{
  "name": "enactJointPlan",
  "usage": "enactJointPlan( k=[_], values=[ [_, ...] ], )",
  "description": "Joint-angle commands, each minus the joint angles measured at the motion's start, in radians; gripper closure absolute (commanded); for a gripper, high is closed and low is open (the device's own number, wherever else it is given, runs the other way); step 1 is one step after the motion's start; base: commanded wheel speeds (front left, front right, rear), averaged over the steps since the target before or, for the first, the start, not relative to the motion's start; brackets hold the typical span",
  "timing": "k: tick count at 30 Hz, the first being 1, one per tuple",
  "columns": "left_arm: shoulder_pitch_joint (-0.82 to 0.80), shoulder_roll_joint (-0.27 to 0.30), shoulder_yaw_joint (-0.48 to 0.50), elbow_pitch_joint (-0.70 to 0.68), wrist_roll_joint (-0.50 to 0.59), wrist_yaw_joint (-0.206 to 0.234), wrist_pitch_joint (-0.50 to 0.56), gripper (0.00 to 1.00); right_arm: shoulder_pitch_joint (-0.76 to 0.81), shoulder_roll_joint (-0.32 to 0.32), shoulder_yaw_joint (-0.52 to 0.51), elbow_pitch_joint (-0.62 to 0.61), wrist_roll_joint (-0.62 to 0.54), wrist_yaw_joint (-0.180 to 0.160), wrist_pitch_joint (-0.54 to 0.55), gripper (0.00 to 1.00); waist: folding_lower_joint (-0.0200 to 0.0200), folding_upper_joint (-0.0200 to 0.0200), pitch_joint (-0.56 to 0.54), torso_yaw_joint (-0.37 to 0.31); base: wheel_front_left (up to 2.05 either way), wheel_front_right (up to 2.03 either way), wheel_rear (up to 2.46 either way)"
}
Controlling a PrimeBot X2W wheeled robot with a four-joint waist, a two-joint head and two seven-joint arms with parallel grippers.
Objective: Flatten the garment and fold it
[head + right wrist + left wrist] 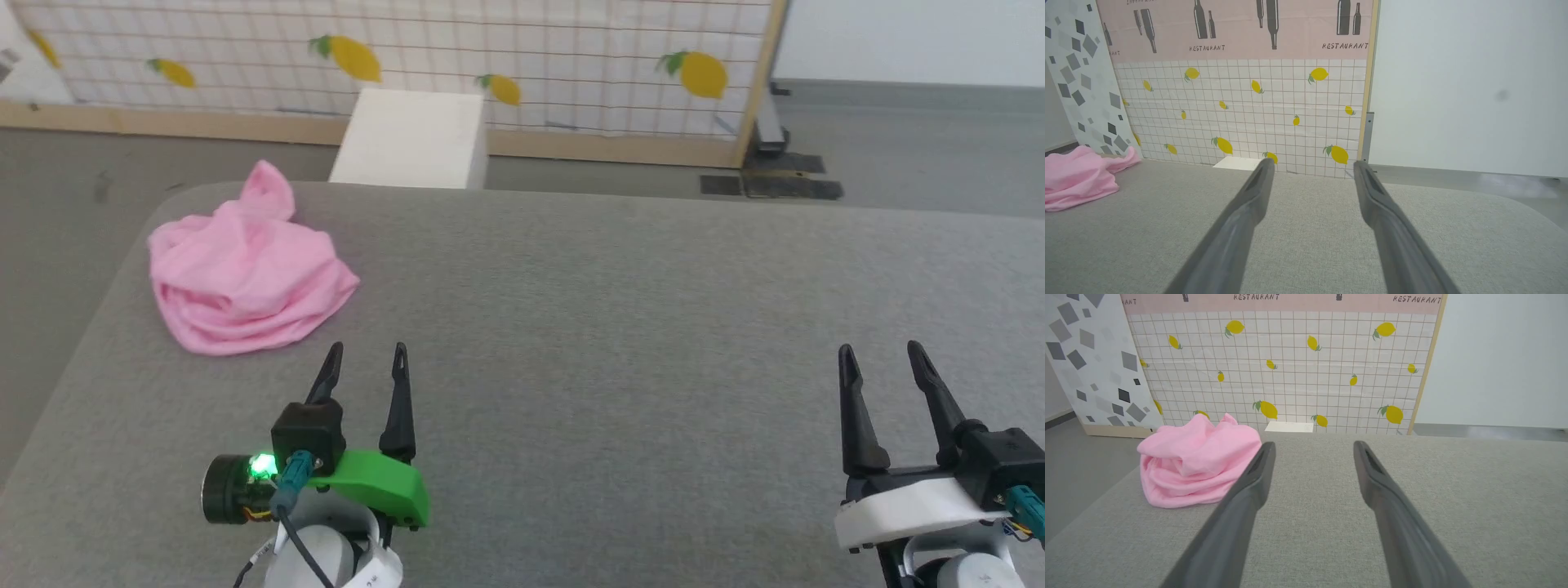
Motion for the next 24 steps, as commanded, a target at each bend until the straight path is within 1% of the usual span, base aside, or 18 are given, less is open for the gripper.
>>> enactJointPlan(
  k=[1, 9, 13, 19, 24],
  values=[
    [-0.016, 0.001, -0.002, 0.009, -0.012, 0.006, -0.012, 0.0, 0.001, 0.003, -0.001, 0.002, -0.007, -0.001, -0.012, 0.0, 0.0, -0.0001, -0.004, 0.086, 0.0, 0.0, 0.0],
    [-0.008, 0.012, 0.003, 0.019, -0.008, 0.013, -0.017, 0.0, 0.008, 0.003, 0.013, 0.003, -0.005, -0.002, -0.017, 0.0, 0.0, -0.0001, -0.007, 0.292, 0.0, 0.0, 0.0],
    [-0.002, 0.017, 0.01, 0.016, -0.009, 0.016, -0.017, 0.0, 0.012, 0.003, 0.021, 0.002, -0.008, -0.002, -0.017, 0.0, 0.0, -0.0001, -0.007, 0.383, 0.0, 0.0, 0.0],
    [0.004, 0.023, 0.02, 0.014, -0.011, 0.021, -0.017, 0.0, 0.013, 0.003, 0.036, 0.008, -0.015, -0.002, -0.017, 0.0, 0.0, -0.0001, -0.011, 0.491, 0.0, 0.0, 0.0],
    [0.008, 0.025, 0.025, 0.01, -0.013, 0.025, -0.017, 0.0, 0.014, 0.003, 0.051, 0.021, -0.02, -0.002, -0.017, 0.0, 0.0, -0.0001, -0.013, 0.558, 0.0, 0.0, 0.0]
  ],
)
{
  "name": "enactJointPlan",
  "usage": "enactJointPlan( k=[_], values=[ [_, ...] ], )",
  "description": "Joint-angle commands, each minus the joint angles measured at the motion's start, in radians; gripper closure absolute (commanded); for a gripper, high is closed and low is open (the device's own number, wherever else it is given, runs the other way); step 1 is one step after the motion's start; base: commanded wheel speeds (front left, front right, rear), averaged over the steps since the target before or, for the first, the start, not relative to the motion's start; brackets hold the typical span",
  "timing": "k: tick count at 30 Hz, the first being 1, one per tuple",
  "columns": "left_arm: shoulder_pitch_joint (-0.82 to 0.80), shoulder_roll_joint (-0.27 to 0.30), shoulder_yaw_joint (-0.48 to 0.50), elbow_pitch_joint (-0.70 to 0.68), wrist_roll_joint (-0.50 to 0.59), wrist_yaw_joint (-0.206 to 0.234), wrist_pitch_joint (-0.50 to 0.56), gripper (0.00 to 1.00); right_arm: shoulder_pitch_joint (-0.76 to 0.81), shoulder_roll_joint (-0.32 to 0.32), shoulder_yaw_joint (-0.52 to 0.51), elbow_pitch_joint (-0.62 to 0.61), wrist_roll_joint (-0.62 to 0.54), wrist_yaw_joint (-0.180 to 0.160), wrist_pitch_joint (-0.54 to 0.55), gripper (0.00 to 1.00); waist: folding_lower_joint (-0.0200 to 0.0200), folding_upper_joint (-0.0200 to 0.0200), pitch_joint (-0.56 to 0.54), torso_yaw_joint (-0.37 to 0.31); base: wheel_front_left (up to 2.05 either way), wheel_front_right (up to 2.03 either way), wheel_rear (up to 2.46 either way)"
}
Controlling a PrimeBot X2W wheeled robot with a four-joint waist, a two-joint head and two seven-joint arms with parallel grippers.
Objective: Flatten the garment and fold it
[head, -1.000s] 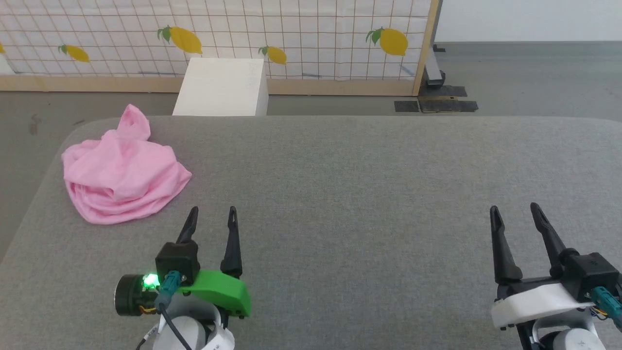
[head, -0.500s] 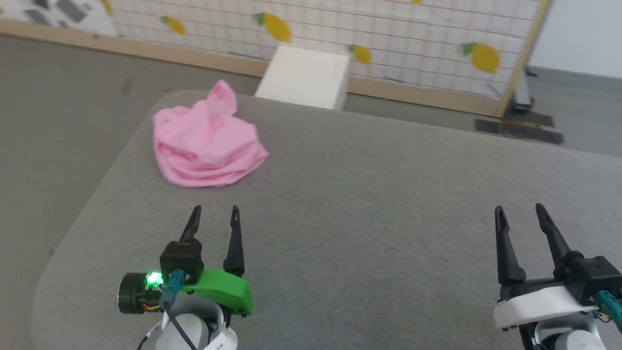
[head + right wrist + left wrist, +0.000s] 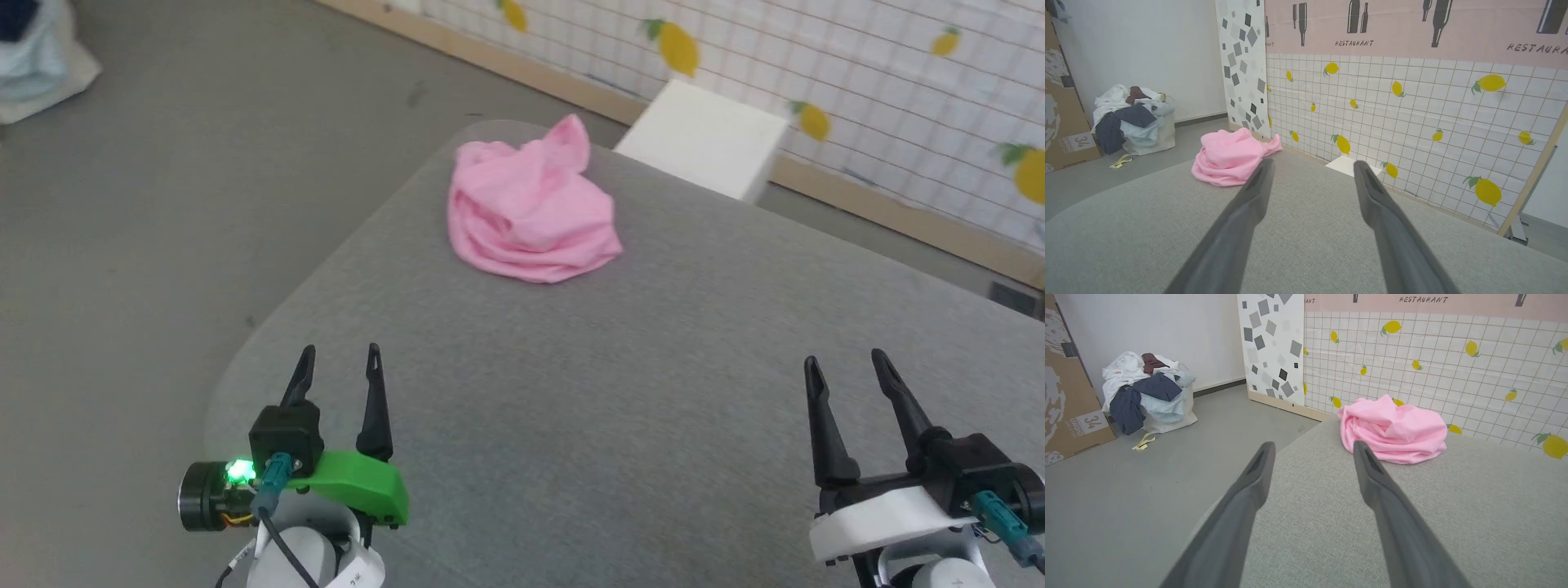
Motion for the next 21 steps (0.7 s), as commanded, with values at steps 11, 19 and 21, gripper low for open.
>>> enactJointPlan(
  k=[11, 19, 21],
  values=[
    [0.019, 0.001, 0.007, -0.008, -0.017, 0.008, -0.005, 0.0, 0.001, 0.001, 0.009, 0.021, -0.015, -0.002, -0.005, 0.0, 0.0, 0.0, -0.003, 0.141, -0.04, -0.04, -0.04],
    [0.012, -0.006, 0.014, -0.019, -0.03, 0.015, -0.005, 0.0, -0.004, 0.001, 0.004, 0.012, -0.023, -0.002, -0.005, 0.0, 0.0, 0.0, 0.03, 0.124, 0.0, 0.0, 0.0],
    [0.002, -0.007, 0.017, -0.019, -0.039, 0.006, -0.005, 0.0, -0.01, 0.001, 0.004, 0.006, -0.029, -0.002, -0.004, 0.0, 0.0, 0.0, 0.05, 0.113, 0.0, 0.0, 0.0]
  ],
)
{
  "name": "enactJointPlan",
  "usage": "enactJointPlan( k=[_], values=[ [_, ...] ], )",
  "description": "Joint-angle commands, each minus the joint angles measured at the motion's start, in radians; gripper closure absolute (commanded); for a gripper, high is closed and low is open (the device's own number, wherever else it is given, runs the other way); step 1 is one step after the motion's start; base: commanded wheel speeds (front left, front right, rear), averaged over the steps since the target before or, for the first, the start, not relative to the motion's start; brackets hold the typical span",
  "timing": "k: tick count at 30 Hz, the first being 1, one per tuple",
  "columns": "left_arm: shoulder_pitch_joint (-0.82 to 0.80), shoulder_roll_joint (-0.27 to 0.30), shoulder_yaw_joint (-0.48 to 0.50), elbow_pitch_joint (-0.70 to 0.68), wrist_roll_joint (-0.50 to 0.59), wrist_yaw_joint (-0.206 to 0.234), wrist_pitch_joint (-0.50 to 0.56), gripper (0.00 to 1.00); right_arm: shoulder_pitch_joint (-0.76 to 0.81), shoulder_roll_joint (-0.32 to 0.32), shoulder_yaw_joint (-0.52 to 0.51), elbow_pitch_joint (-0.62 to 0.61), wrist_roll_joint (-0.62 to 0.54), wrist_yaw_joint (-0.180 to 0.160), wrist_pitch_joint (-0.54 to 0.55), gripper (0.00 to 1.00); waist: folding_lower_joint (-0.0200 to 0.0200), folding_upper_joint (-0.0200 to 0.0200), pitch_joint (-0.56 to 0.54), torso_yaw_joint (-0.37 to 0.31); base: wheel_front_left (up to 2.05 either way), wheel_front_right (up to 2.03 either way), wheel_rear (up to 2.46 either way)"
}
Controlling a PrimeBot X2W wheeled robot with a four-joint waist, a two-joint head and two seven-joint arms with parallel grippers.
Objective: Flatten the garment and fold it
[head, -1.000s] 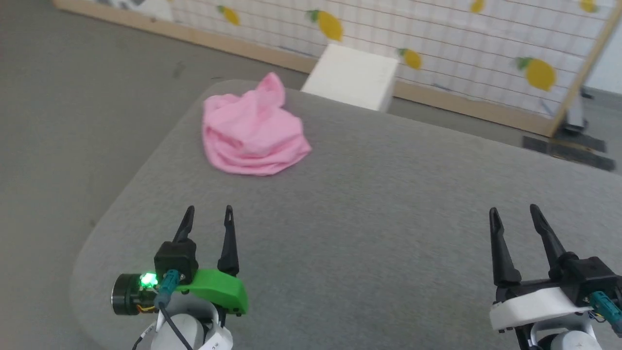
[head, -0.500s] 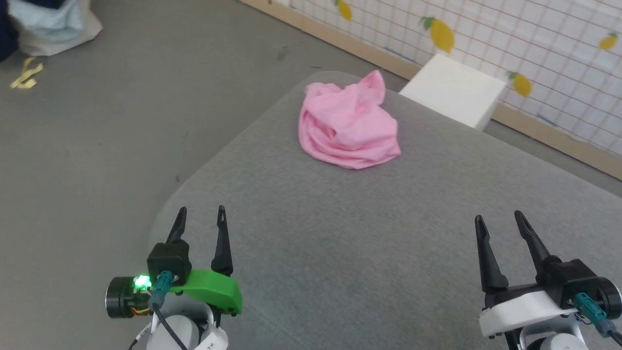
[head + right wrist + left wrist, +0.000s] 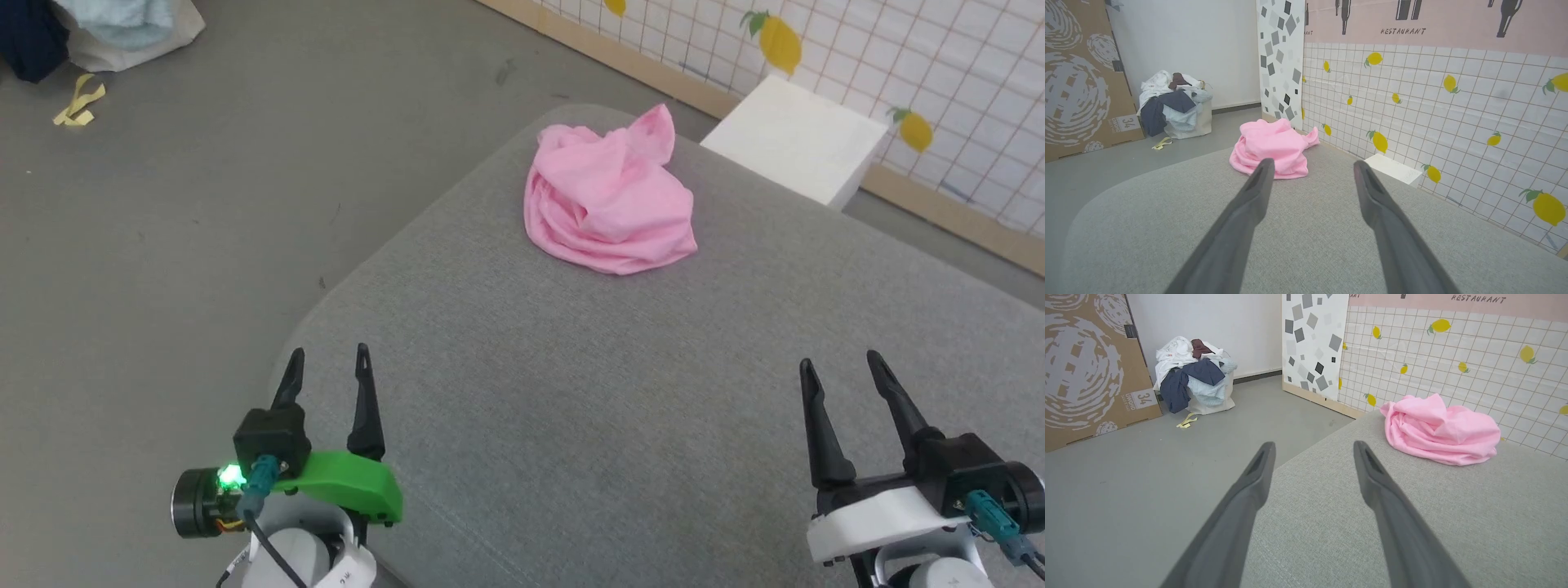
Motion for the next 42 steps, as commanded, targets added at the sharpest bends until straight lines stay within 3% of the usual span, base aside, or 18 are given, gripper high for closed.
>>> enactJointPlan(
  k=[1, 6, 12, 18, 23, 27, 32, 42],
  values=[
    [-0.023, -0.004, 0.006, -0.006, -0.013, -0.01, -0.005, 0.0, -0.014, 0.0, -0.002, -0.012, -0.01, -0.002, -0.002, 0.0, 0.0, 0.0, 0.034, -0.022, 0.0, 0.0, 0.0],
    [-0.153, -0.008, 0.043, 0.018, -0.084, -0.035, 0.0, 0.0, -0.07, 0.0, 0.006, -0.053, -0.049, -0.002, 0.025, 0.0, 0.0, 0.0, 0.152, -0.093, 0.0, 0.0, 0.0],
    [-0.439, 0.025, 0.089, 0.125, -0.186, -0.109, 0.099, 0.0, -0.143, 0.0, 0.013, -0.101, -0.093, -0.002, 0.05, 0.0, 0.0, 0.0, 0.327, -0.208, 0.0, 0.0, 0.0],
    [-0.701, 0.1, 0.138, 0.279, -0.262, -0.142, 0.255, 0.0, -0.212, 0.0, 0.016, -0.126, -0.118, -0.002, 0.053, 0.0, 0.0, 0.0, 0.481, -0.332, 0.0, 0.0, 0.0],
    [-0.856, 0.157, 0.194, 0.399, -0.359, -0.149, 0.459, 0.0, -0.267, 0.0, 0.014, -0.14, -0.115, -0.002, 0.042, 0.0, 0.0, 0.0, 0.586, -0.427, 0.0, 0.0, 0.0],
    [-0.919, 0.211, 0.231, 0.451, -0.412, -0.121, 0.625, 0.0, -0.298, 0.0, 0.027, -0.139, -0.093, -0.002, 0.027, 0.0, 0.0, 0.0, 0.649, -0.499, 0.0, 0.0, 0.0],
    [-0.935, 0.269, 0.269, 0.469, -0.459, -0.055, 0.822, 0.0, -0.316, 0.0, 0.028, -0.13, -0.063, -0.002, 0.01, 0.0, 0.0, 0.0, 0.709, -0.567, 0.0, 0.0, 0.0],
    [-0.781, 0.318, 0.267, 0.377, -0.482, 0.079, 1.151, 0.0, -0.316, 0.0, 0.02, -0.109, -0.04, -0.002, -0.004, 0.0, 0.0, 0.0, 0.72, -0.619, 0.0, 0.0, 0.0]
  ],
)
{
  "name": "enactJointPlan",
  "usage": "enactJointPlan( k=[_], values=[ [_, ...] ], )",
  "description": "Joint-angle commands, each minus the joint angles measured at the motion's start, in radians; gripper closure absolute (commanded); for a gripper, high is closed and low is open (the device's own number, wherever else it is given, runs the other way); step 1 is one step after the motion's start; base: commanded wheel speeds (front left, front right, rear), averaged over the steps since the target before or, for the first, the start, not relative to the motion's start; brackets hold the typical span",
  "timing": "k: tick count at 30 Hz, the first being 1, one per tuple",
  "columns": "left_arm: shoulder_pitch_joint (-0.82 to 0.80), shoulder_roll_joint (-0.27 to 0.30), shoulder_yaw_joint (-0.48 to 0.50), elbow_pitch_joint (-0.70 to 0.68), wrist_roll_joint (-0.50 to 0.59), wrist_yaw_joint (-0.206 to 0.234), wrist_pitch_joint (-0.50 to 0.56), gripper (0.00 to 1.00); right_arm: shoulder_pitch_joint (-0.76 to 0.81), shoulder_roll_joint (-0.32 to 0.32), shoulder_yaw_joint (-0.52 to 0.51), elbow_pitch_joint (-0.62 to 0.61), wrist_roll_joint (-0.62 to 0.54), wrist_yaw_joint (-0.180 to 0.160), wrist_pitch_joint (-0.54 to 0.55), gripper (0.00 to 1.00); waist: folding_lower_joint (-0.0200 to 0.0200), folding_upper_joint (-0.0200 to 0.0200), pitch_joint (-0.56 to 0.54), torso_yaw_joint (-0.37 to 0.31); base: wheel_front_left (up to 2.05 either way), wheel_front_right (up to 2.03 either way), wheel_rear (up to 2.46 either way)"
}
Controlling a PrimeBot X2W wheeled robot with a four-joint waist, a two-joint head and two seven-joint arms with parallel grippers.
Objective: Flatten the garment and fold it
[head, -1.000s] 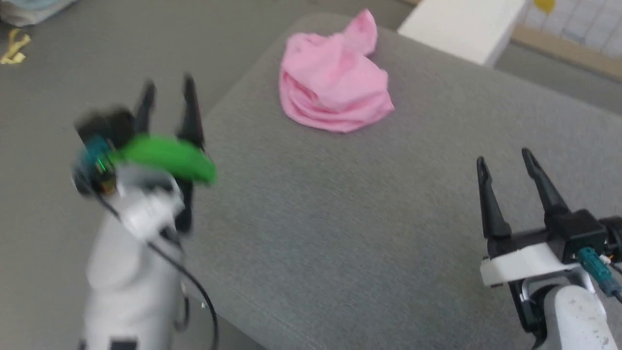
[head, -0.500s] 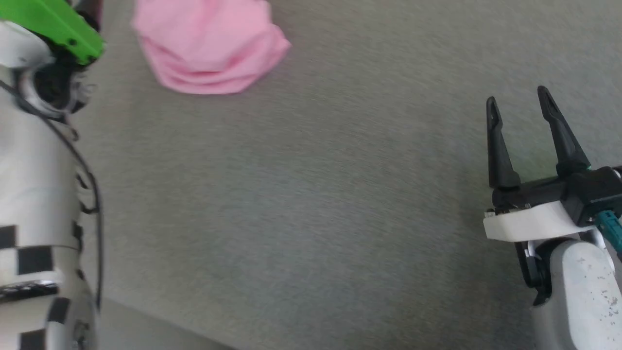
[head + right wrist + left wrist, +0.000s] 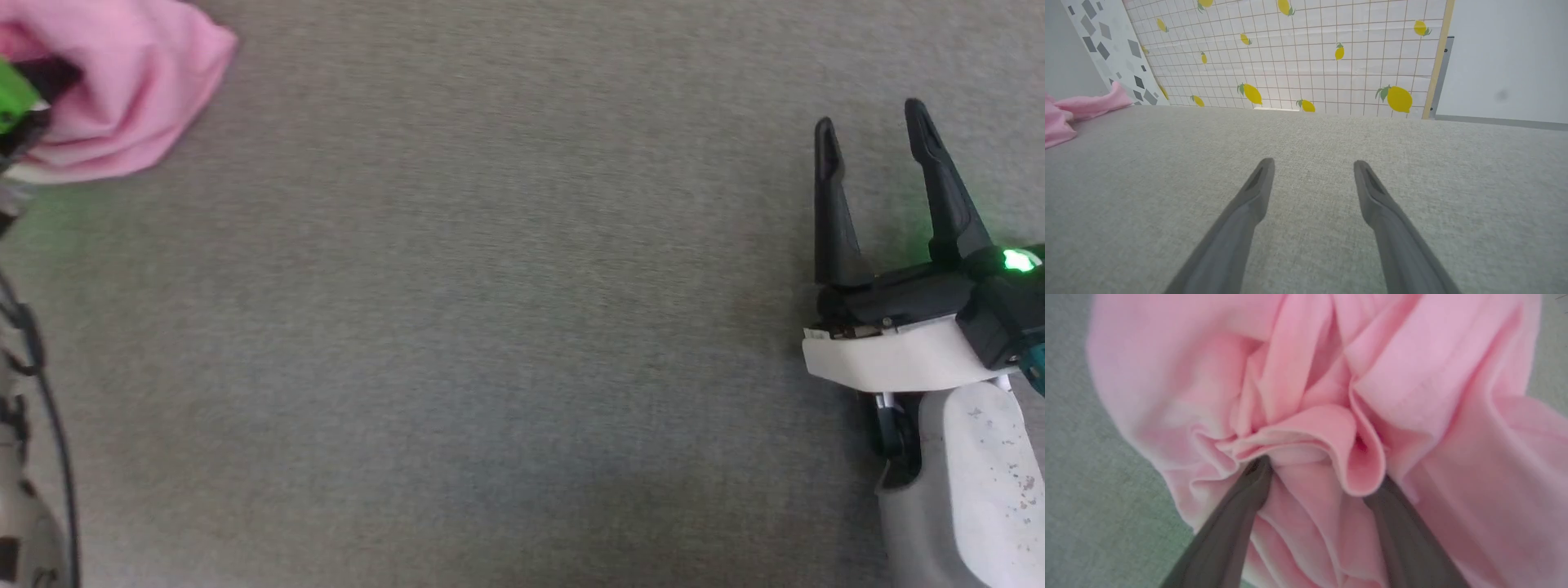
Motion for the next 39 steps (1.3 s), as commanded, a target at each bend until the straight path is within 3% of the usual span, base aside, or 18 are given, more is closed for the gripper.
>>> enactJointPlan(
  k=[1, 2, 3, 7, 10, 17, 23, 30, 39],
  values=[
    [0.079, -0.03, -0.02, 0.018, 0.005, 0.013, 0.046, 0.0, 0.017, -0.016, -0.018, 0.037, 0.004, -0.002, 0.005, 0.0, 0.0001, -0.0001, 0.047, -0.063, 0.0, 0.0, 0.0],
    [0.099, -0.028, -0.025, -0.01, 0.006, 0.015, 0.062, 0.8, 0.017, -0.016, -0.019, 0.04, 0.006, -0.002, 0.005, 0.0, 0.0001, -0.0001, 0.039, -0.063, 0.0, 0.0, 0.0],
    [0.114, -0.024, -0.028, -0.035, 0.01, 0.013, 0.063, 1.0, 0.017, -0.016, -0.019, 0.041, 0.007, -0.002, 0.005, 0.0, 0.0001, -0.0001, 0.032, -0.063, 0.0, 0.0, 0.0],
    [0.162, 0.006, -0.034, -0.145, 0.055, -0.012, -0.041, 1.0, 0.017, -0.016, -0.019, 0.045, 0.014, -0.002, 0.005, 0.0, 0.0001, -0.0001, -0.013, -0.06, 0.0, 0.0, 0.0],
    [0.172, 0.043, -0.036, -0.196, 0.132, -0.03, -0.23, 1.0, 0.028, -0.016, -0.021, 0.051, 0.016, -0.002, 0.005, 0.0, 0.0001, -0.0001, -0.067, -0.056, 0.0, 0.0, 0.0],
    [0.13, 0.08, -0.063, -0.191, 0.267, -0.08, -0.673, 1.0, 0.078, -0.016, -0.042, 0.079, 0.044, -0.002, 0.004, 0.0, 0.0001, -0.0001, -0.245, -0.054, 0.0, 0.0, 0.0],
    [0.077, 0.065, -0.117, -0.162, 0.324, -0.118, -0.889, 1.0, 0.149, -0.016, -0.062, 0.108, 0.066, -0.002, 0.004, 0.0, 0.0001, -0.0001, -0.403, -0.066, 0.0, 0.0, 0.0],
    [0.017, -0.002, -0.226, -0.141, 0.362, -0.177, -0.988, 1.0, 0.222, -0.016, -0.079, 0.127, 0.072, -0.002, 0.004, 0.0, 0.0001, -0.0001, -0.55, -0.107, 0.0, 0.0, 0.0],
    [0.016, -0.15, -0.441, -0.142, 0.329, -0.282, -0.907, 1.0, 0.269, -0.016, -0.08, 0.13, 0.078, -0.002, 0.004, 0.0, 0.0001, -0.0001, -0.632, -0.203, 0.0, 0.0, 0.0]
  ],
)
